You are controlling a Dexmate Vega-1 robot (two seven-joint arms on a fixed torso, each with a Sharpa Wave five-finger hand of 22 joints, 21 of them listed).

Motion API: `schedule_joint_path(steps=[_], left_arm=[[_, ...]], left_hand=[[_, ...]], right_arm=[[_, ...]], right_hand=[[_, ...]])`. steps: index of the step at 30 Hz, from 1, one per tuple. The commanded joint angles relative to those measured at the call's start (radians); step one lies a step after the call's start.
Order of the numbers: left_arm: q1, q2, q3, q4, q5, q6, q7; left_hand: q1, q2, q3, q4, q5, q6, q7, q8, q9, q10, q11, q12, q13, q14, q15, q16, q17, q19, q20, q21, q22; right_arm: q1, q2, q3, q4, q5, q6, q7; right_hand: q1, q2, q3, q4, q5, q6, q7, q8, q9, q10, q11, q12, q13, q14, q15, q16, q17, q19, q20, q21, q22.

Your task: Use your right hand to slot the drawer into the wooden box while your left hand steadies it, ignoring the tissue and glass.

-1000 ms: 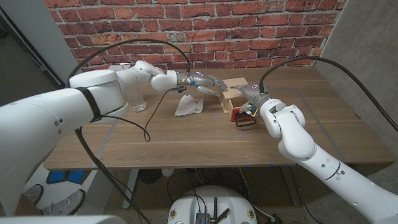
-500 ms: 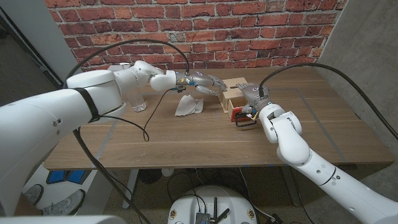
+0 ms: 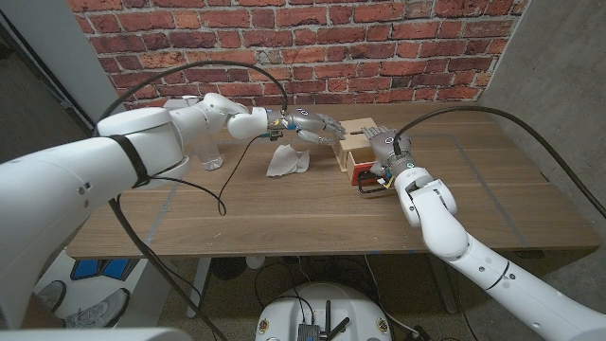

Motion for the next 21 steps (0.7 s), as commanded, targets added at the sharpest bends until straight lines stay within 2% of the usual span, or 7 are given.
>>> schedule_joint_path(steps=[1,21], left_arm=[[0.005,-0.001,-0.015,-0.001,0.003,-0.002,-0.012],[0.008,-0.008,-0.018,0.014,-0.01,0.0,-0.033]], left_hand=[[0.006,0.082,0.007,0.002,-0.004,0.011,-0.004,0.003,0.002,0.013,0.001,0.003,0.003,0.01,-0.102,0.003,0.003,0.01,-0.123,0.003,0.002],[0.003,0.078,0.012,0.001,-0.005,0.027,-0.001,0.004,0.002,0.042,0.004,0.008,0.002,0.05,-0.104,0.008,0.004,0.035,-0.119,0.008,0.002]], right_arm=[[-0.001,0.006,-0.01,0.047,-0.013,-0.003,-0.072],[0.024,0.002,-0.03,0.084,0.003,-0.012,-0.123]], right_hand=[[-0.018,0.0,-0.006,0.002,0.007,-0.007,0.001,0.008,0.0,-0.002,0.002,0.006,0.001,0.002,0.005,0.009,0.0,0.005,0.001,-0.005,0.001],[-0.034,0.0,-0.01,0.007,0.018,0.01,-0.003,0.018,-0.001,0.009,0.003,0.013,0.0,0.01,0.003,0.016,-0.008,0.02,0.002,-0.018,0.002]])
